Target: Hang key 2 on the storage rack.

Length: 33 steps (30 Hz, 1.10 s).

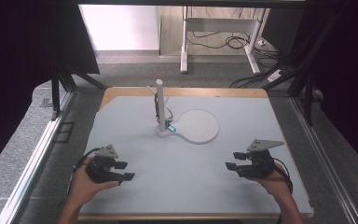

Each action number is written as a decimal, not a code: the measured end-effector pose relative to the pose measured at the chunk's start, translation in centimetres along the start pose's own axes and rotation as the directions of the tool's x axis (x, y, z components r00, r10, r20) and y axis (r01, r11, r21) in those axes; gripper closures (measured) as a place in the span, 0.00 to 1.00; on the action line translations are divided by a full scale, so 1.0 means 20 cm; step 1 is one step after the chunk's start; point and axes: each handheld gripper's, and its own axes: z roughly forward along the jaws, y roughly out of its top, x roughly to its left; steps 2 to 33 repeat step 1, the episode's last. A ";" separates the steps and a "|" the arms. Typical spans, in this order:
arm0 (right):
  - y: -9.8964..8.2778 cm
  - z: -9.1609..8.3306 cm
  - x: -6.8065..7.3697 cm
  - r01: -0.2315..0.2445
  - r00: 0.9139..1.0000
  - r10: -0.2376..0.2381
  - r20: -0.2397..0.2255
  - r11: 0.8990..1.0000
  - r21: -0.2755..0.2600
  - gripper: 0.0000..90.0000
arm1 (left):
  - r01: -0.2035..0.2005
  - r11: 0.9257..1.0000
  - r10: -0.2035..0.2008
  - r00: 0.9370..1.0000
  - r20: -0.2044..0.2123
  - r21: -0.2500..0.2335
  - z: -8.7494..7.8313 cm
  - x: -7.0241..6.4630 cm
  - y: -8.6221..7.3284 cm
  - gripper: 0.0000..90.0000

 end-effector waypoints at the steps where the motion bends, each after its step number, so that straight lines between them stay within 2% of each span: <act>1: 0.00 0.00 0.00 0.005 1.000 -0.005 0.004 1.000 -0.003 0.46 | 0.004 1.000 -0.004 1.000 -0.001 -0.003 0.00 0.00 0.00 0.48; 33: 0.00 0.00 0.00 0.005 1.000 -0.005 0.004 1.000 -0.003 0.46 | 0.004 1.000 -0.004 1.000 -0.001 -0.003 0.00 0.00 0.00 0.48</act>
